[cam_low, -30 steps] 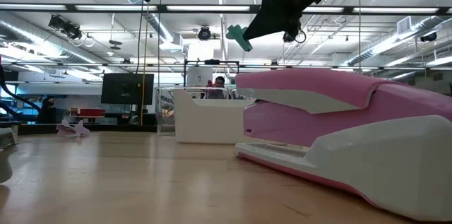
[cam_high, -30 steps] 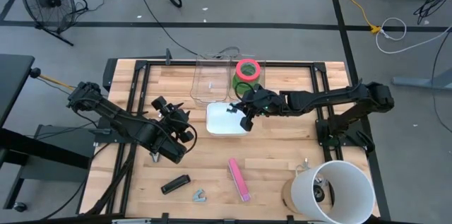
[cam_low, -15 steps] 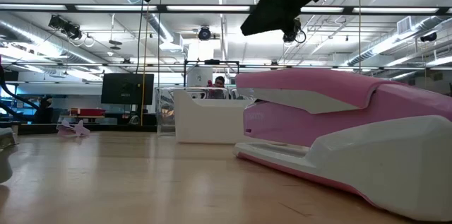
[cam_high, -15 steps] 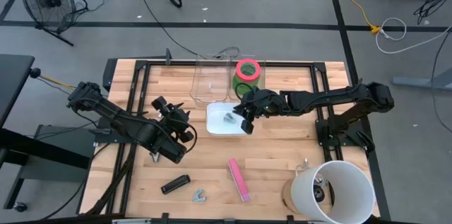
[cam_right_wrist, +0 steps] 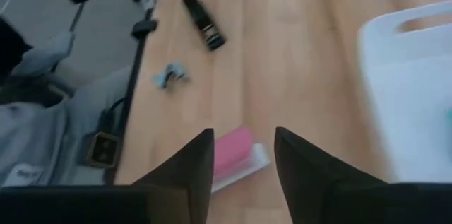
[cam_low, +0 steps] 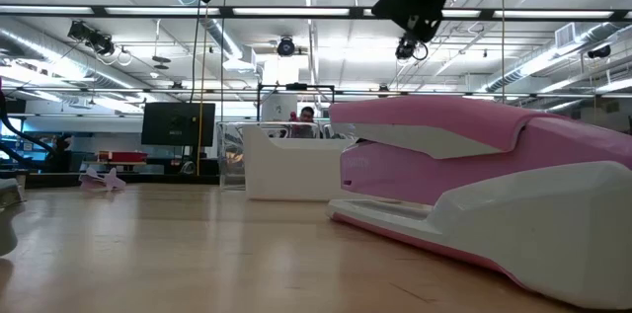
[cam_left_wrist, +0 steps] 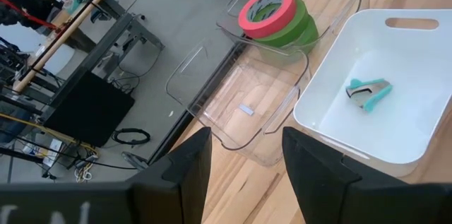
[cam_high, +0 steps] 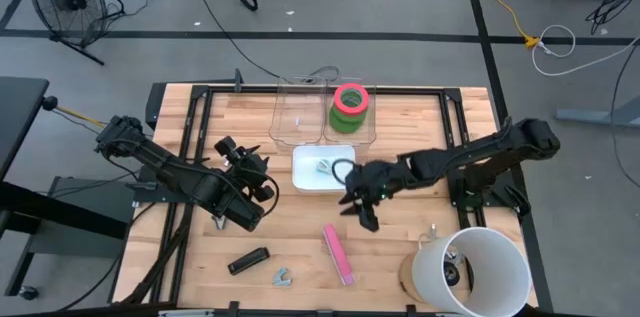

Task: Pick and place Stapler, Stapler remover, tape
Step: Put the pink stapler into the left transparent bin

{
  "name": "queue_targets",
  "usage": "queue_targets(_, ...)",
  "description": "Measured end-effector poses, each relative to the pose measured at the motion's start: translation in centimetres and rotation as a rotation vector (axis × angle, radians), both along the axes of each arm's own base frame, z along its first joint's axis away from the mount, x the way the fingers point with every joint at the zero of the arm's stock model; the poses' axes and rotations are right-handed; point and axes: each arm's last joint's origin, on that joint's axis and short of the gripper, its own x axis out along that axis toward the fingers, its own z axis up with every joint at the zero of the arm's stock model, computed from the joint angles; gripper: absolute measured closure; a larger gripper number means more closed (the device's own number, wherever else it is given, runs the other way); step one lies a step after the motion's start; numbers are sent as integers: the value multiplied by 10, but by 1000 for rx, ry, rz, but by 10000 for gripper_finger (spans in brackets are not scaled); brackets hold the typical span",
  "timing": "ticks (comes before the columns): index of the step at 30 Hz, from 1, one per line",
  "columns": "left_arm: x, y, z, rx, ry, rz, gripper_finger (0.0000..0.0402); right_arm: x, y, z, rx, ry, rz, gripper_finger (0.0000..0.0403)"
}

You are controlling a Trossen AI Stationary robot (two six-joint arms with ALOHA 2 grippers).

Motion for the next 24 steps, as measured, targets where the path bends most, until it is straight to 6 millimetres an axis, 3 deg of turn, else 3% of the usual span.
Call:
queue_targets(8,0,0,0,-1,-1,0,223,-3,23,-3,36,9,18,215)
queue_targets(14,1,1,0,1,-8,3,223,-4,30,1,-45,13,56,218)
queue_targets(20,2,3,1,5,-13,16,223,14,36,20,-134,122,85,238)
queue_targets(24,3,5,0,1,-15,23,223,27,40,13,-212,273,99,242)
